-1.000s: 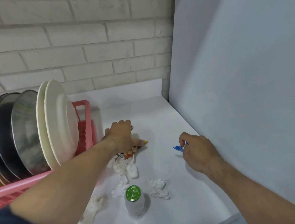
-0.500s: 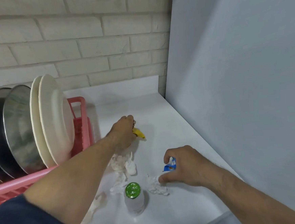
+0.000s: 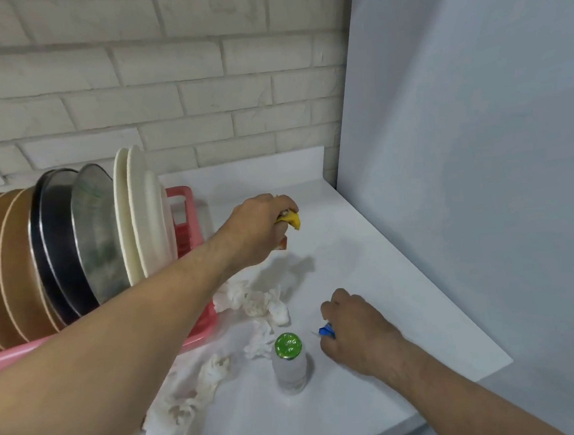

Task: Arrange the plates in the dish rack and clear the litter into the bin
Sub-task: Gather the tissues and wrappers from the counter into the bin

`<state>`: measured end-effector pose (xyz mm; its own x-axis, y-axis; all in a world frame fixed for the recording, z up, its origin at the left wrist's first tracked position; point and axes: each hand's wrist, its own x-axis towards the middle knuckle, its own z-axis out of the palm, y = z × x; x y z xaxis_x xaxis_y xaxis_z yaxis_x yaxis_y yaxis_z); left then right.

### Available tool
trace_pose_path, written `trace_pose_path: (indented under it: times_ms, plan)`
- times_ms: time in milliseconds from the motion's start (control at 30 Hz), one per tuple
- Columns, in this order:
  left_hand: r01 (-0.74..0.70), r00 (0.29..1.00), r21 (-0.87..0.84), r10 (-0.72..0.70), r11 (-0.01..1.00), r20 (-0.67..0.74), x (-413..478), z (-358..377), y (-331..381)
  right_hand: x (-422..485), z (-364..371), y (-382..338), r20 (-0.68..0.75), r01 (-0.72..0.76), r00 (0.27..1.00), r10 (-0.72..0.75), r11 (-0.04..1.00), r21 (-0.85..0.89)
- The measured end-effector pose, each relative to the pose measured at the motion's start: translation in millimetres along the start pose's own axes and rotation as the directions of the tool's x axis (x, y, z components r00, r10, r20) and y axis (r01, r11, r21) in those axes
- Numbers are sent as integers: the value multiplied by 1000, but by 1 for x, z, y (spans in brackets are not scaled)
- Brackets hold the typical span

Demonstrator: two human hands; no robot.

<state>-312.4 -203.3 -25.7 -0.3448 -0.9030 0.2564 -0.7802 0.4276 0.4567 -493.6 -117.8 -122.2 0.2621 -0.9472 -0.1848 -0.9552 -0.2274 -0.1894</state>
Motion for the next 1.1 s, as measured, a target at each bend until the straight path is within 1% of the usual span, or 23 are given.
trace_pose_path:
  times_ms: [67, 100, 200, 267, 333, 400, 500, 600, 667, 733, 800, 900, 1000, 1100]
  plan:
    - [-48, 998, 51, 50, 998, -35, -11, -9, 3, 1, -4, -1, -37, -20, 999, 21, 999, 27]
    - [-65, 997, 67, 67, 996, -25, -18, -13, 4, 0, -8, -1, -64, -39, 997, 43, 998, 57]
    - [-67, 996, 118, 60, 991, 62, -43, -20, 6, -6, -21, -2, -147, -113, 980, 134, 983, 146]
    - [-81, 996, 169, 73, 982, 55, -58, -25, 3, -14, -27, -4, -173, -144, 967, 187, 961, 237]
    - [-81, 997, 164, 82, 983, 2, -74, -33, -1, -24, -31, -7, -162, -144, 965, 206, 933, 328]
    - [-78, 996, 125, 83, 989, -29, -88, -43, -5, -35, -33, -11, -151, -141, 967, 208, 920, 366]
    - [-110, 994, 95, 110, 989, 3, -116, -60, -7, -53, -35, -29, -196, -156, 949, 247, 908, 388]
    - [-147, 989, 95, 144, 984, 39, -134, -66, -7, -68, -38, -44, -280, -161, 901, 332, 854, 495]
    - [-179, 984, 109, 175, 978, 46, -143, -68, -8, -81, -39, -56, -331, -131, 871, 364, 820, 557]
    - [-187, 982, 97, 183, 978, 46, -151, -67, -8, -95, -37, -70, -349, -89, 863, 365, 790, 607]
    - [-176, 984, 75, 173, 981, 45, -161, -67, -6, -108, -34, -82, -319, -76, 888, 331, 791, 607]
    - [-171, 985, 66, 168, 983, 44, -179, -67, -1, -127, -29, -94, -192, -96, 945, 266, 784, 614]
    - [-162, 985, 40, 160, 986, 62, -200, -69, 6, -141, -28, -101, -179, -66, 958, 225, 777, 626]
    - [-158, 986, 45, 155, 986, 59, -221, -68, 18, -157, -23, -103, -146, -44, 966, 215, 689, 723]
